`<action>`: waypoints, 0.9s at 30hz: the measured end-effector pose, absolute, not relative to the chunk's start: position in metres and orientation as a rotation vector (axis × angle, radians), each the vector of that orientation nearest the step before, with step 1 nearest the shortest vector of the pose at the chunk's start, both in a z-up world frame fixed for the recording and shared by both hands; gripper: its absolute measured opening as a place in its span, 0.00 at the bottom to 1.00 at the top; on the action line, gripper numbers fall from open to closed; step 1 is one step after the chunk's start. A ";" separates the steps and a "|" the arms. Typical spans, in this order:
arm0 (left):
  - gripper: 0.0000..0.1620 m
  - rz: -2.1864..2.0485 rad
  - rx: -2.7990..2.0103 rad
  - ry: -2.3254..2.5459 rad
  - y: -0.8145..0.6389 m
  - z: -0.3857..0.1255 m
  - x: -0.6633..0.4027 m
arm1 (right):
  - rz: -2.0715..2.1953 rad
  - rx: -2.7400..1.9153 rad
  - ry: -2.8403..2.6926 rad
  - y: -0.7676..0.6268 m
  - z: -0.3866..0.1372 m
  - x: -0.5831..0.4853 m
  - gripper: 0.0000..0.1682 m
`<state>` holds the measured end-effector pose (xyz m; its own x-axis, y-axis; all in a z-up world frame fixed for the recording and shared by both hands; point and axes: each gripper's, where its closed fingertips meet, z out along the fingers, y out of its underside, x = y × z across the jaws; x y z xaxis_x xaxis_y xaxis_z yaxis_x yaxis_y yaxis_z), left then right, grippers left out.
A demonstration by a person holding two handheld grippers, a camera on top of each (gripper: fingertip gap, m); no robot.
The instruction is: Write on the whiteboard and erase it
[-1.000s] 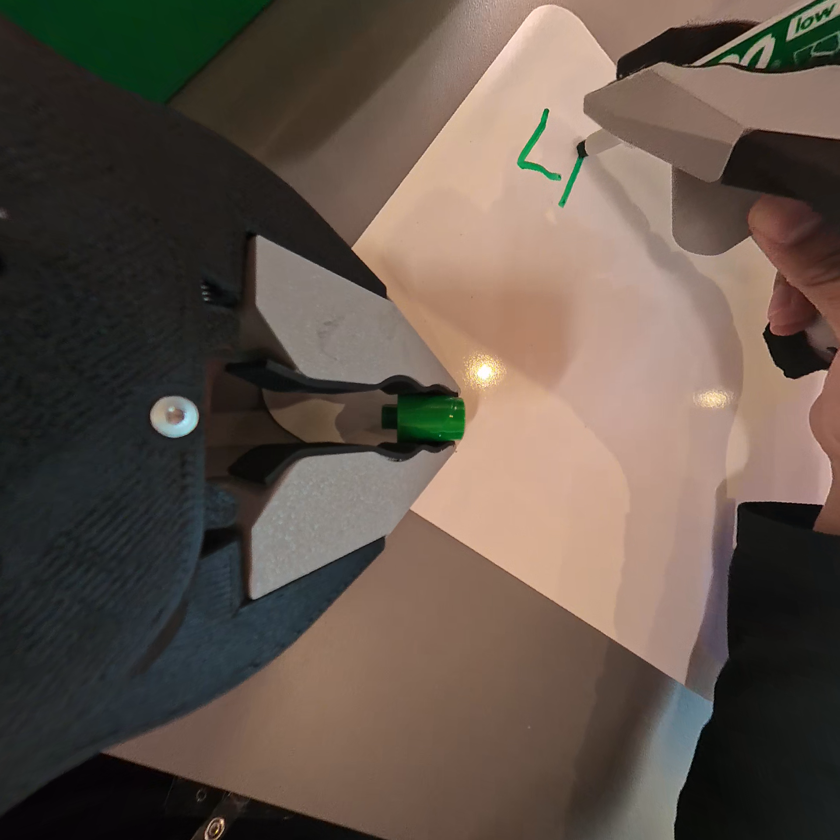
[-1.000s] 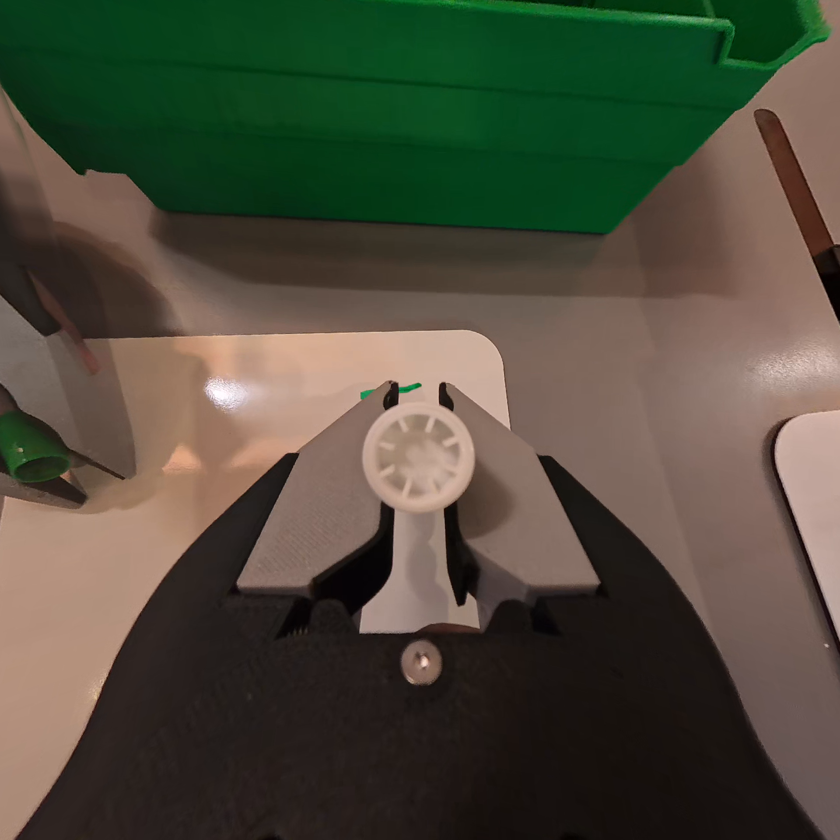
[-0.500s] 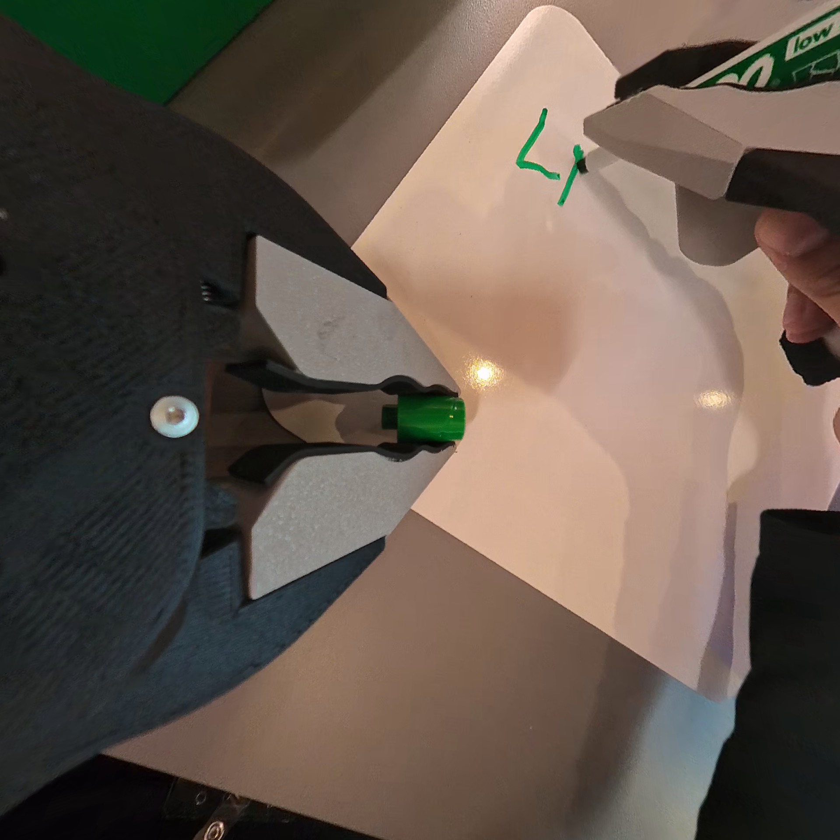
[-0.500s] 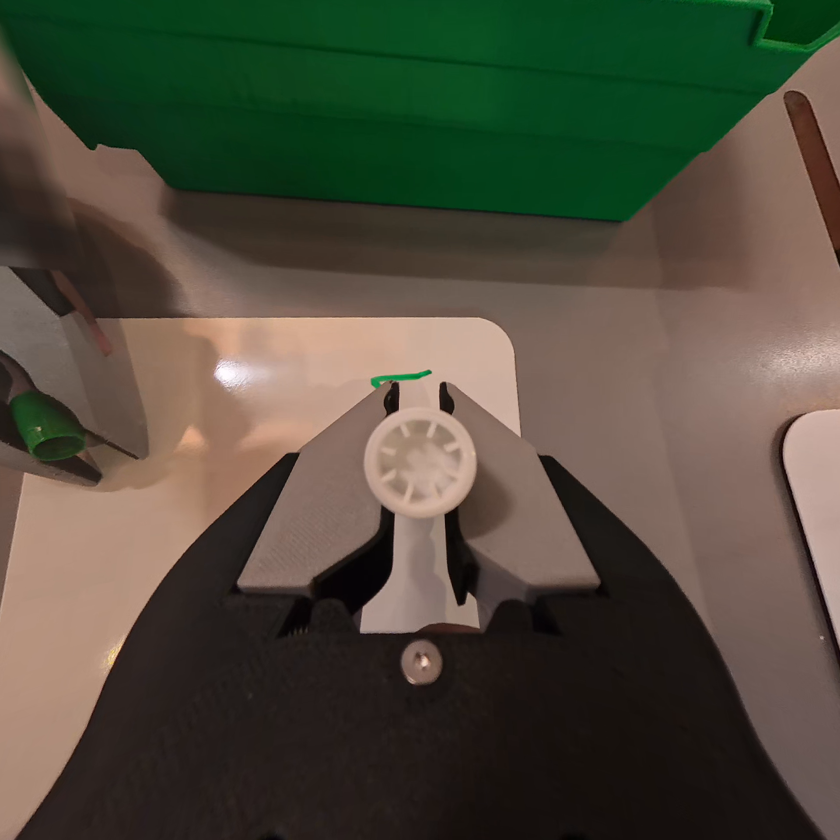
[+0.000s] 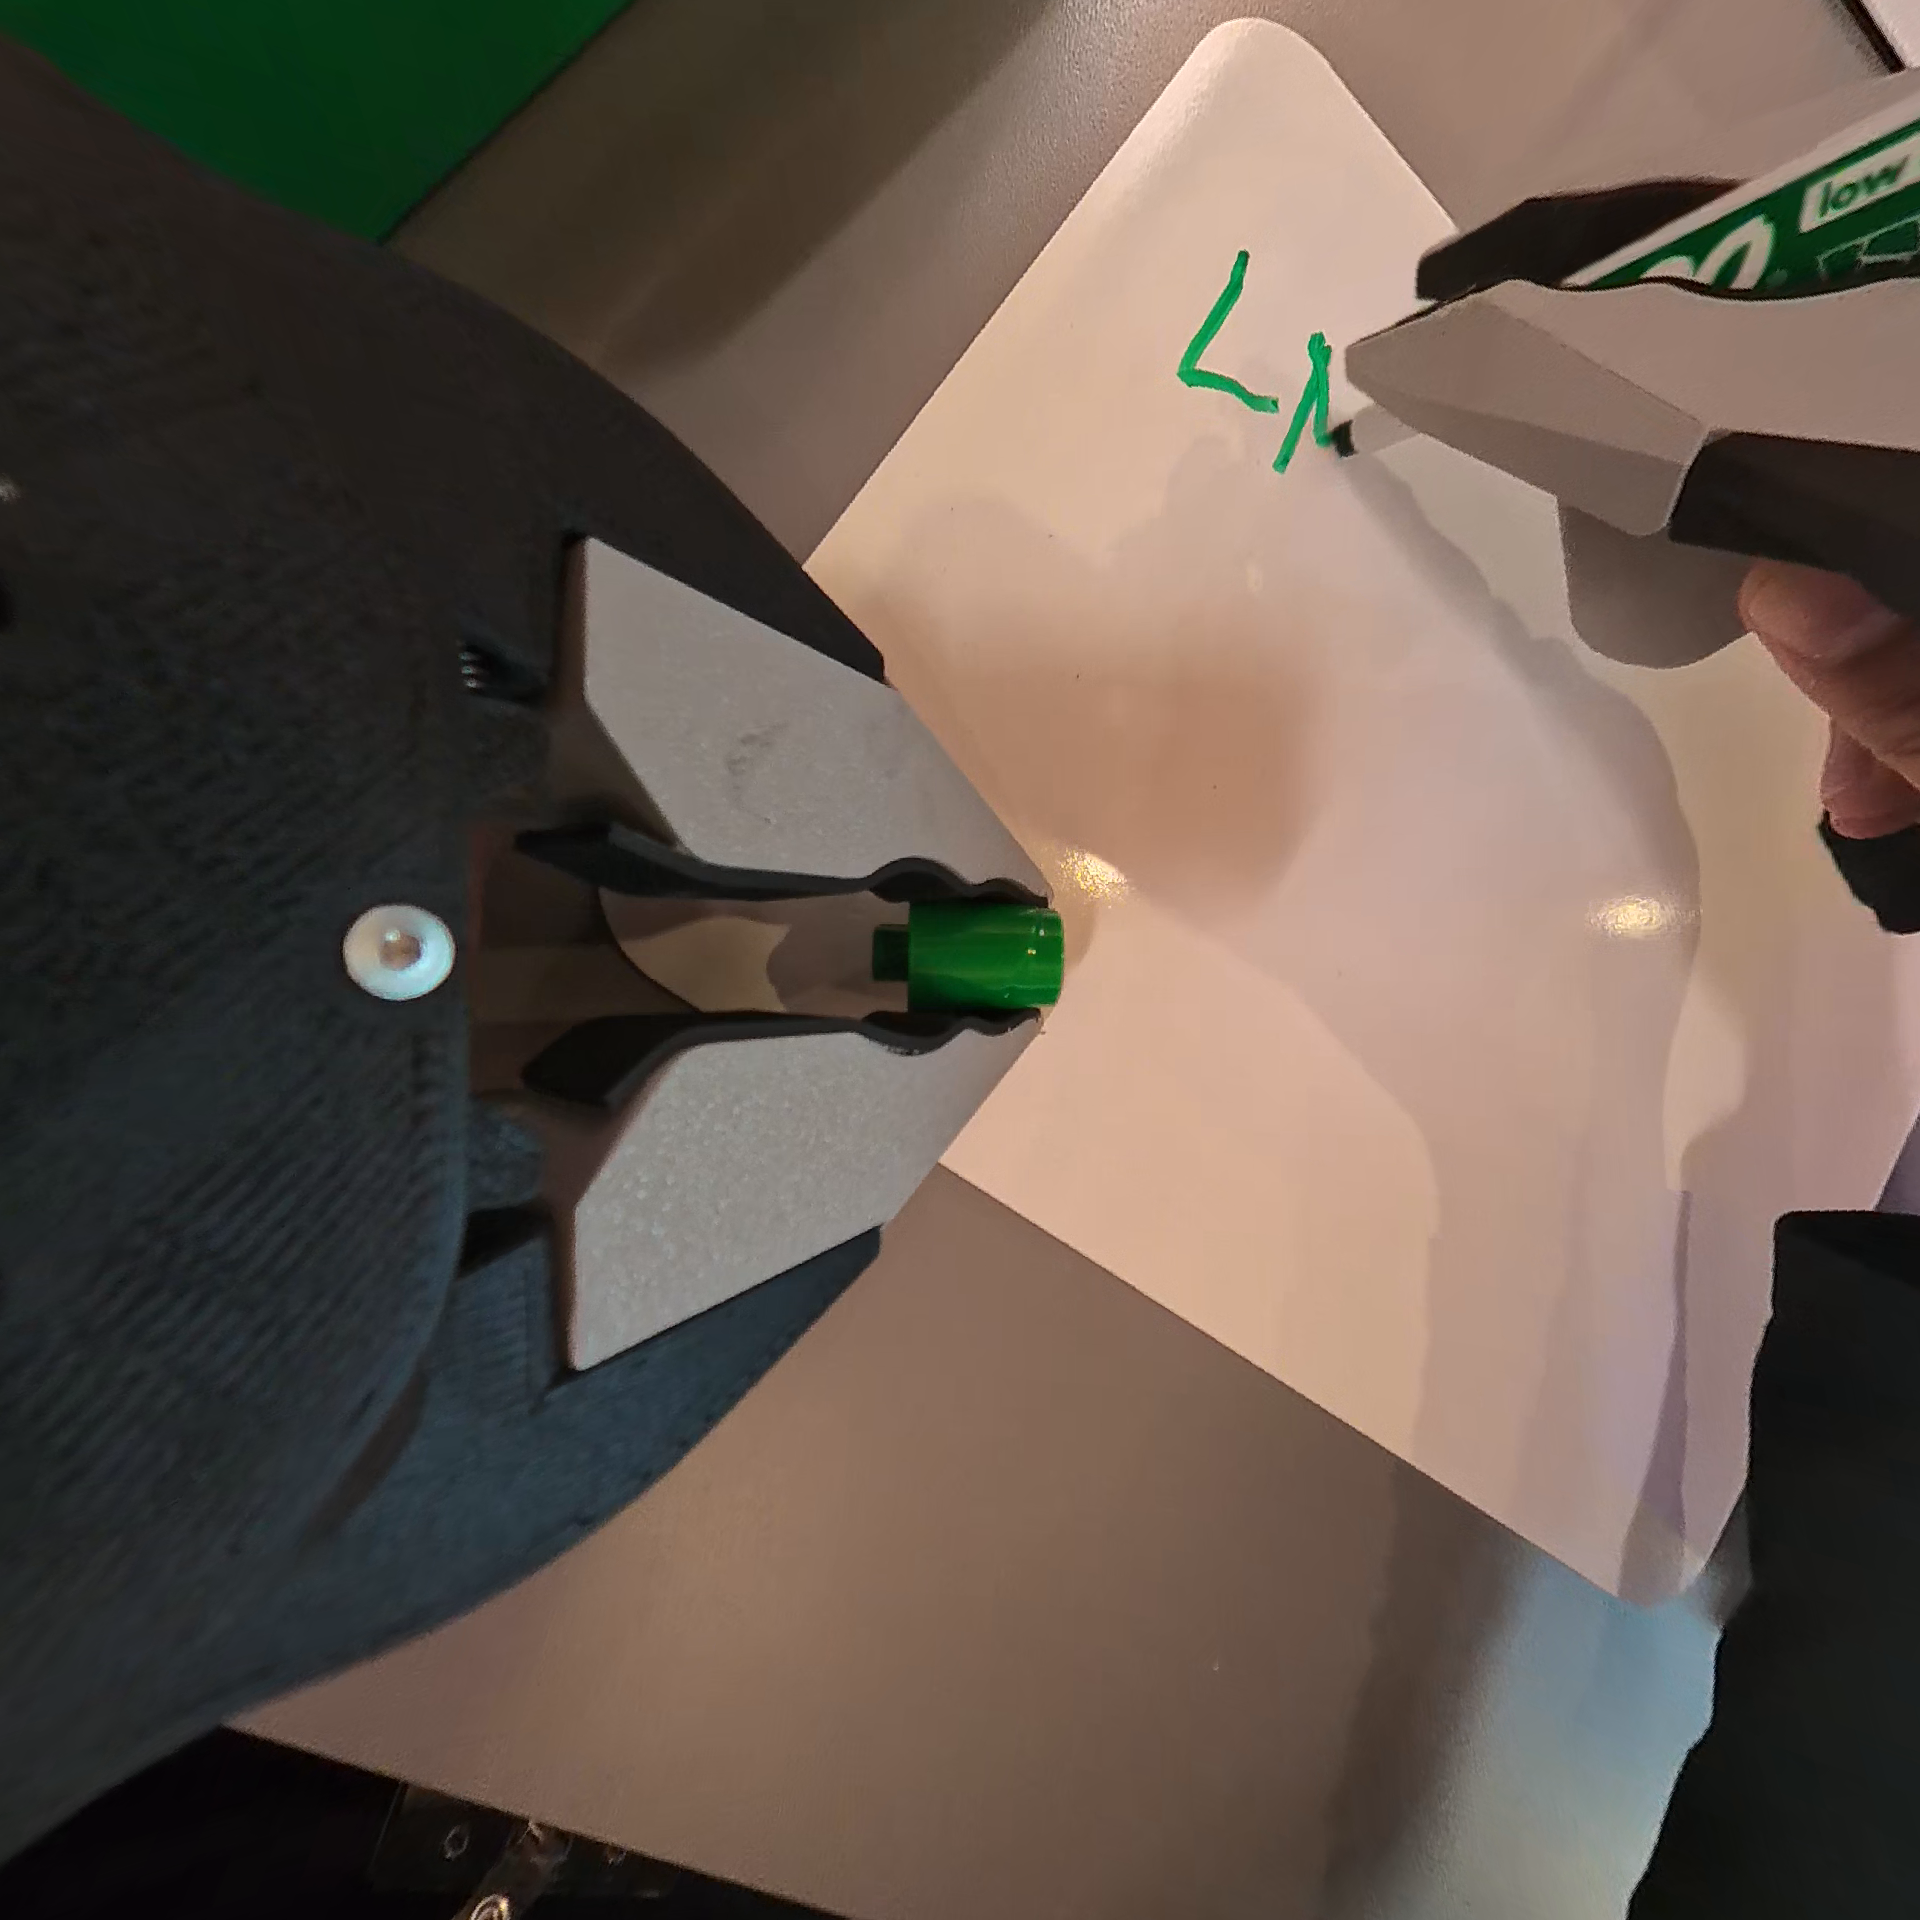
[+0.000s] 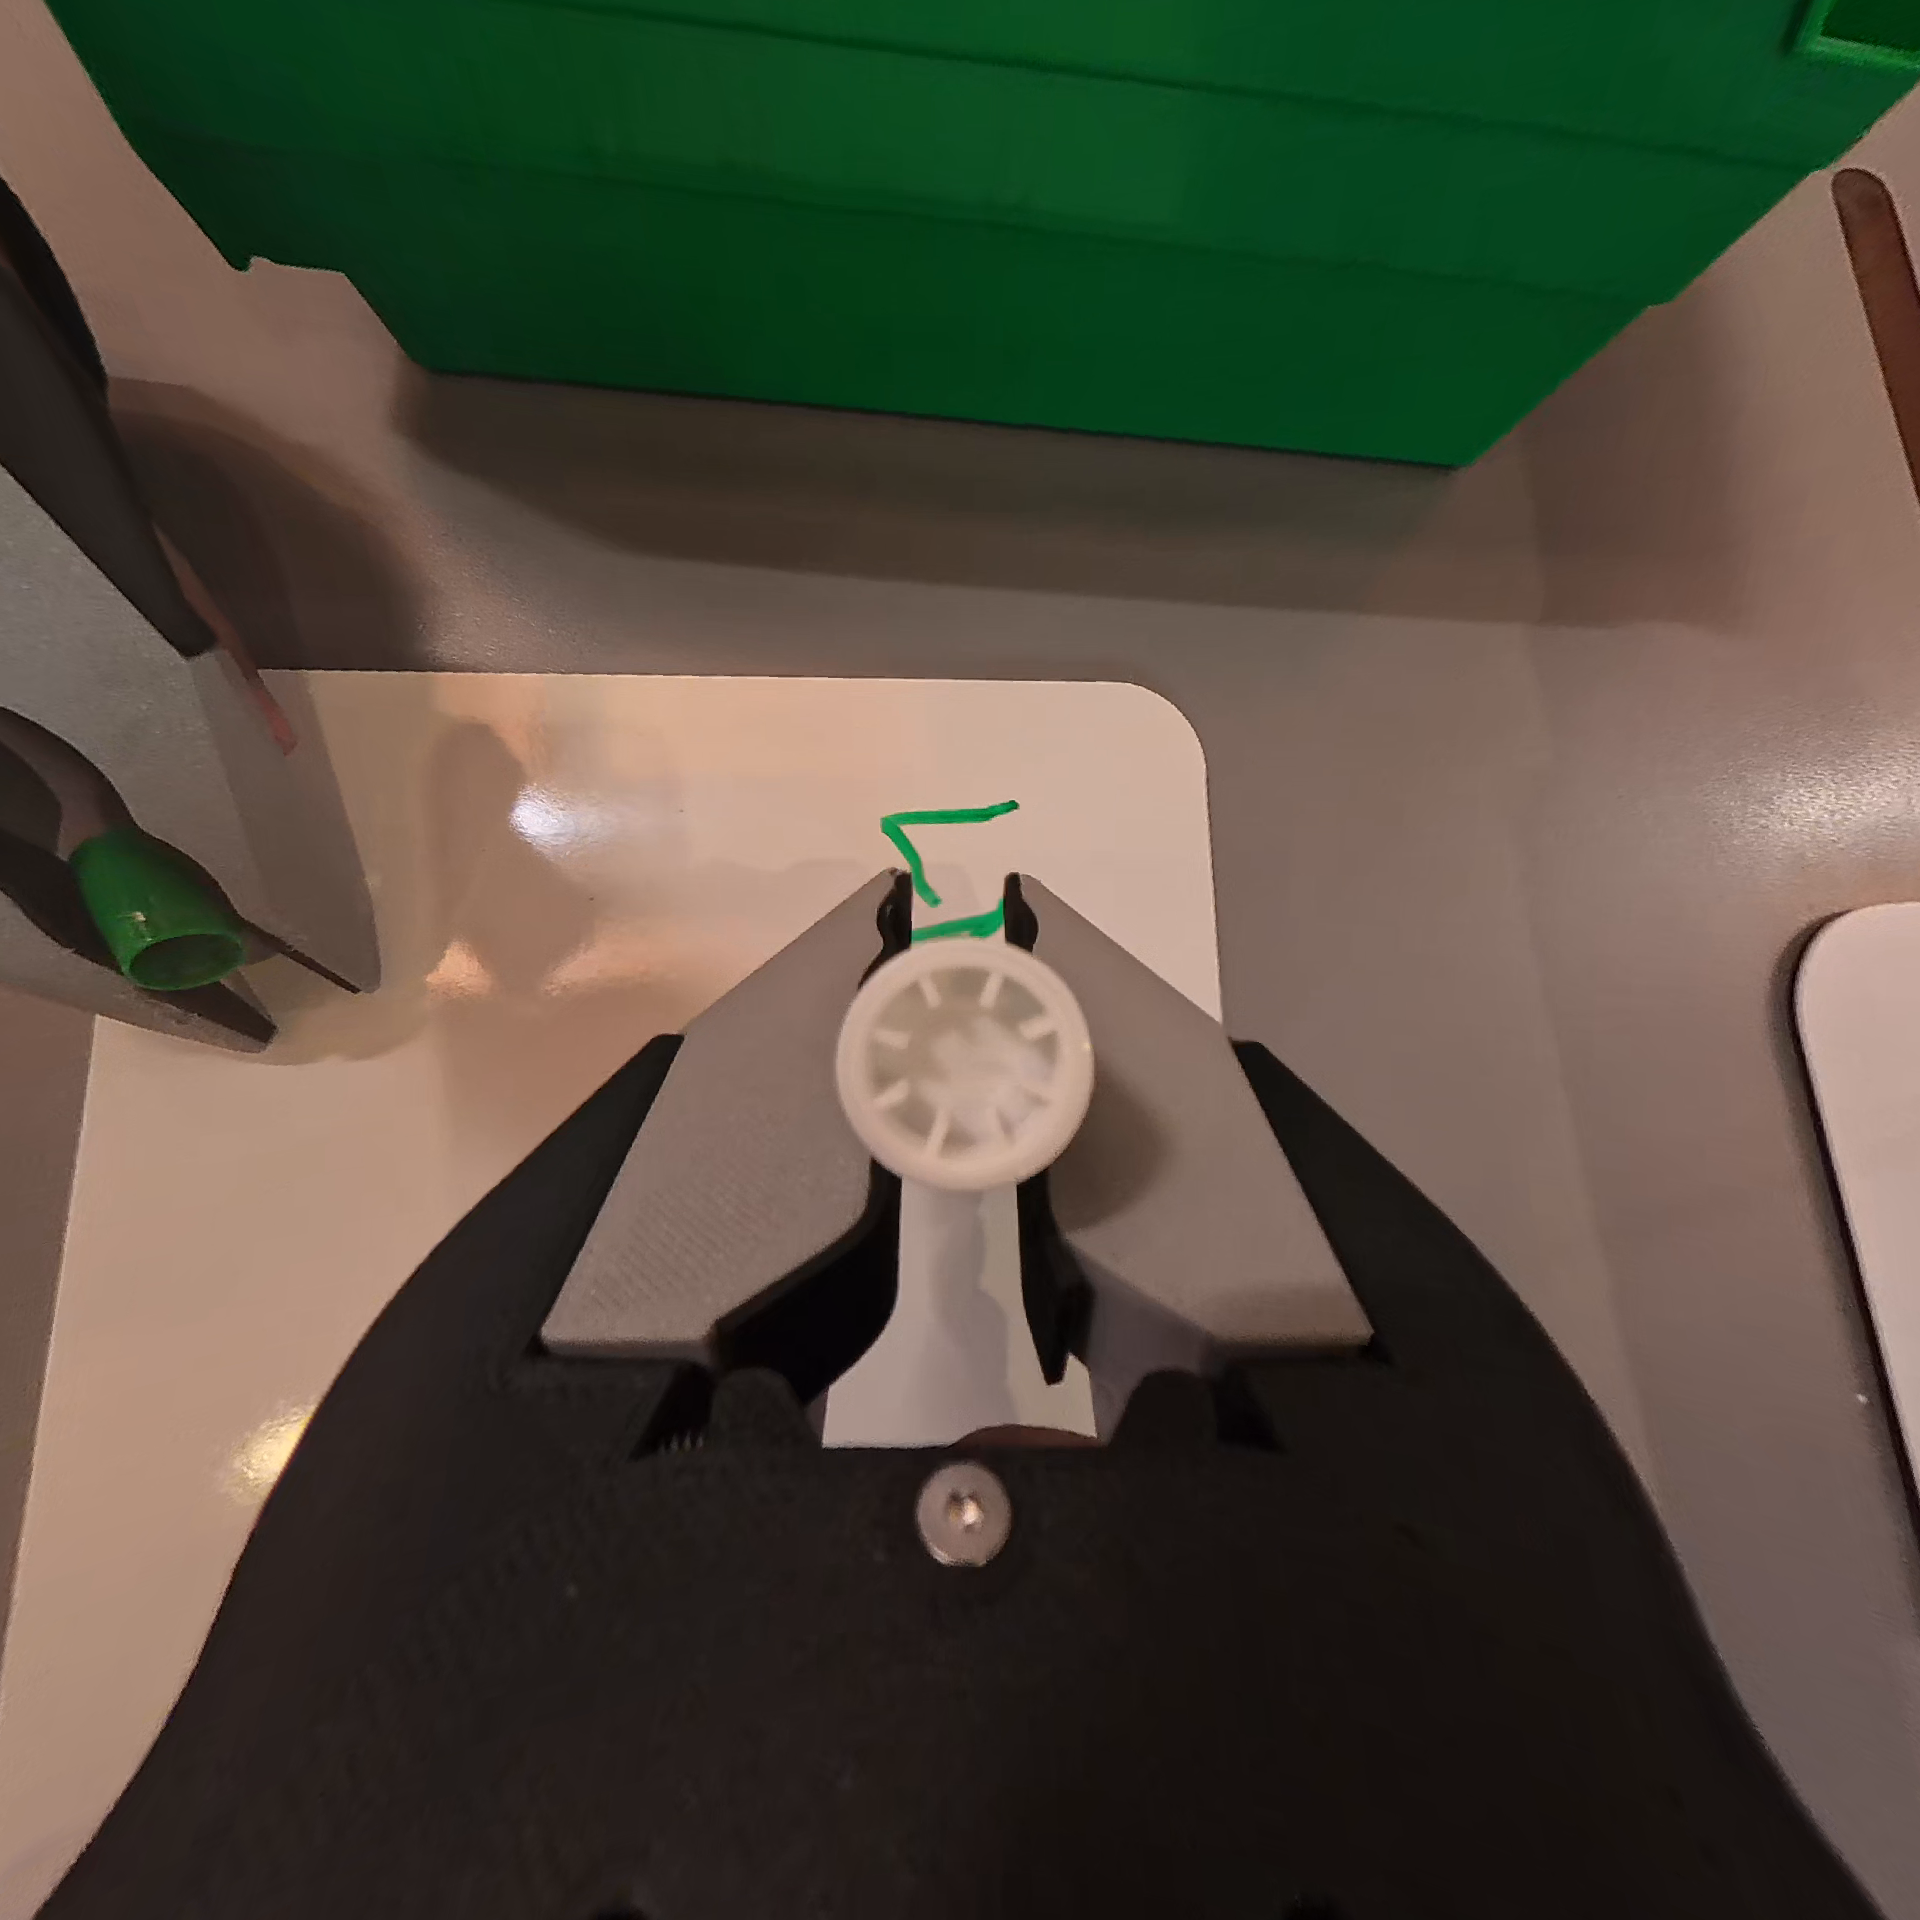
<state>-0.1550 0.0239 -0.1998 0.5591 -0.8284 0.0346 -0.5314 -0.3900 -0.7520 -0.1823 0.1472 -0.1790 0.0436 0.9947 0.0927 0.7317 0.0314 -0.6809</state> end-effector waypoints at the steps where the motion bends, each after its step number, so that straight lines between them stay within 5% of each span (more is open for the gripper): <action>1: 0.09 -0.536 -2.084 1.087 0.024 -0.200 -0.155 | 0.580 -1.760 -1.739 0.150 -0.179 -0.180 0.09; 27: 0.09 -0.535 -2.083 1.088 0.024 -0.200 -0.155 | 0.620 -1.799 -1.759 0.134 -0.179 -0.164 0.09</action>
<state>-0.1551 0.0237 -0.1998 0.5586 -0.8288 0.0326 -0.5324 -0.3884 -0.7521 -0.1642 0.1343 -0.1790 0.0404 0.9980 0.0476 0.7477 0.0014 -0.6640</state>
